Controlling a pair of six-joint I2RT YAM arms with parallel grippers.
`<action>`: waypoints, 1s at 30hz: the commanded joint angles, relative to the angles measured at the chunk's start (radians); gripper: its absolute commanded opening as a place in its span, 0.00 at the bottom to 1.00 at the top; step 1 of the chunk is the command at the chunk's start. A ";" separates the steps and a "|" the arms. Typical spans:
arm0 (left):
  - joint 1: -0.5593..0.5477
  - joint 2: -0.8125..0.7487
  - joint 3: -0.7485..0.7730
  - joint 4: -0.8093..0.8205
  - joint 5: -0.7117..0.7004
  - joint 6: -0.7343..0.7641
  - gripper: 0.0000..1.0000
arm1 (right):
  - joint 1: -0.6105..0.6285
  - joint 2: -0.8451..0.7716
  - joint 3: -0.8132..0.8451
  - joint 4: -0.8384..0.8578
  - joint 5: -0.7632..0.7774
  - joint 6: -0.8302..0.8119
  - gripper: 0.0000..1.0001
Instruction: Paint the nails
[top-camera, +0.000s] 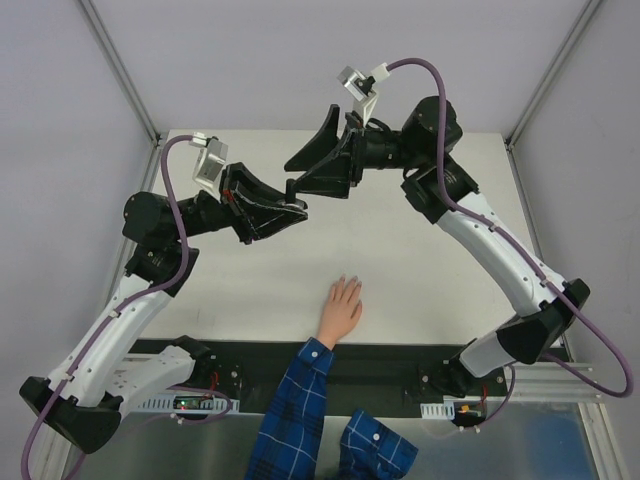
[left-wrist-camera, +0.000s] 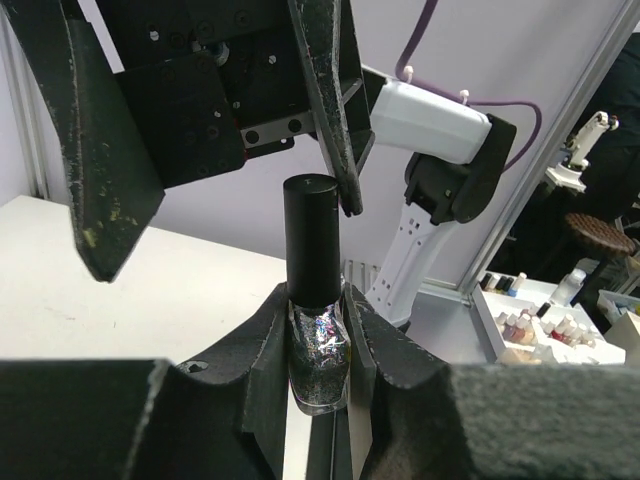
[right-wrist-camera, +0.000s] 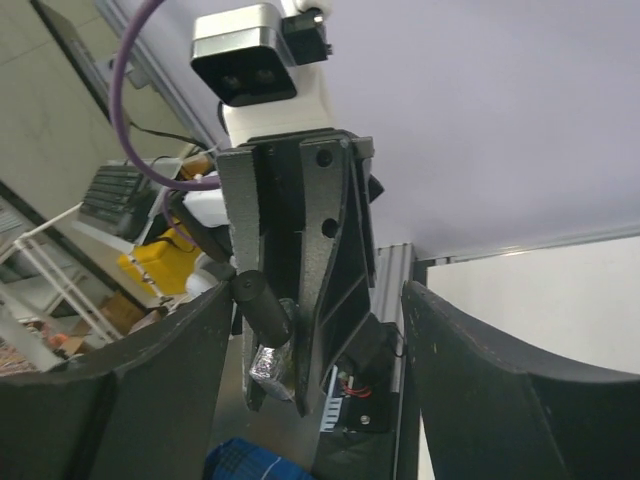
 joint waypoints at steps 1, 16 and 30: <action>0.011 -0.010 0.000 0.100 0.043 -0.049 0.00 | 0.003 0.030 0.031 0.263 -0.098 0.176 0.68; 0.013 0.012 0.032 0.071 0.031 -0.029 0.00 | 0.043 0.032 -0.015 0.284 -0.118 0.198 0.39; 0.015 0.062 0.149 -0.321 -0.371 0.365 0.00 | 0.129 -0.134 0.037 -0.552 0.669 -0.461 0.01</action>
